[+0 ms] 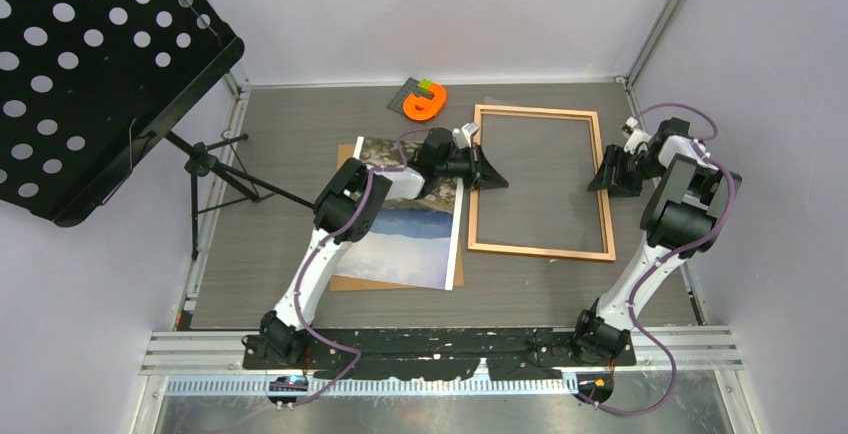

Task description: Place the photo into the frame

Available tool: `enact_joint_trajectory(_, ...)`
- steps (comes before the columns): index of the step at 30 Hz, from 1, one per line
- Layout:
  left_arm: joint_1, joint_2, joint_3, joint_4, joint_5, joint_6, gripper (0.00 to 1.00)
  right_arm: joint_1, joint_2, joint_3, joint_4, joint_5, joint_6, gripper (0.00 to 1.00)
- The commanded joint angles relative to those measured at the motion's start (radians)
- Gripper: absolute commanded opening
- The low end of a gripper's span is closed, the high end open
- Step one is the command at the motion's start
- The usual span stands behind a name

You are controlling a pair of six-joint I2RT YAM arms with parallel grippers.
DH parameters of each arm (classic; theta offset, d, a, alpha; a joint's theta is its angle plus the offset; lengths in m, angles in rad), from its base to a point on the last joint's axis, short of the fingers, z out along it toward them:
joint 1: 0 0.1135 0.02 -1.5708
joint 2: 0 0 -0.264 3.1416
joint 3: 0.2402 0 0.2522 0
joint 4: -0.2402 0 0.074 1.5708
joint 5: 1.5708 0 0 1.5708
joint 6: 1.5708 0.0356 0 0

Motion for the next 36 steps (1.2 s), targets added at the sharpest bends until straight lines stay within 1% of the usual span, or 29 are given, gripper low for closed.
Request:
enact_joint_trajectory(1, -0.009, -0.017, 0.039, -0.021, -0.038, 0.085, 0.01, -0.002, -0.067, -0.004, -0.094, 0.02, -0.06, 0.6)
enact_joint_trajectory(4, -0.009, -0.021, 0.046, -0.051, -0.049, 0.123, 0.02, -0.002, -0.076, -0.006, -0.114, 0.028, -0.082, 0.6)
enact_joint_trajectory(13, -0.014, -0.004, 0.073, -0.076, -0.063, 0.143, 0.03, -0.002, -0.109, -0.028, -0.138, 0.083, -0.12, 0.6)
enact_joint_trajectory(21, -0.017, -0.002, 0.084, -0.105, -0.067, 0.186, 0.05, -0.002, -0.101, -0.033, -0.138, 0.07, -0.125, 0.6)
enact_joint_trajectory(28, -0.024, -0.001, 0.091, -0.109, -0.069, 0.2, 0.0, -0.002, -0.103, -0.027, -0.141, 0.05, -0.119, 0.61)
enact_joint_trajectory(36, -0.029, -0.01, 0.087, -0.117, -0.085, 0.223, 0.0, -0.002, -0.095, -0.015, -0.147, 0.025, -0.114, 0.61)
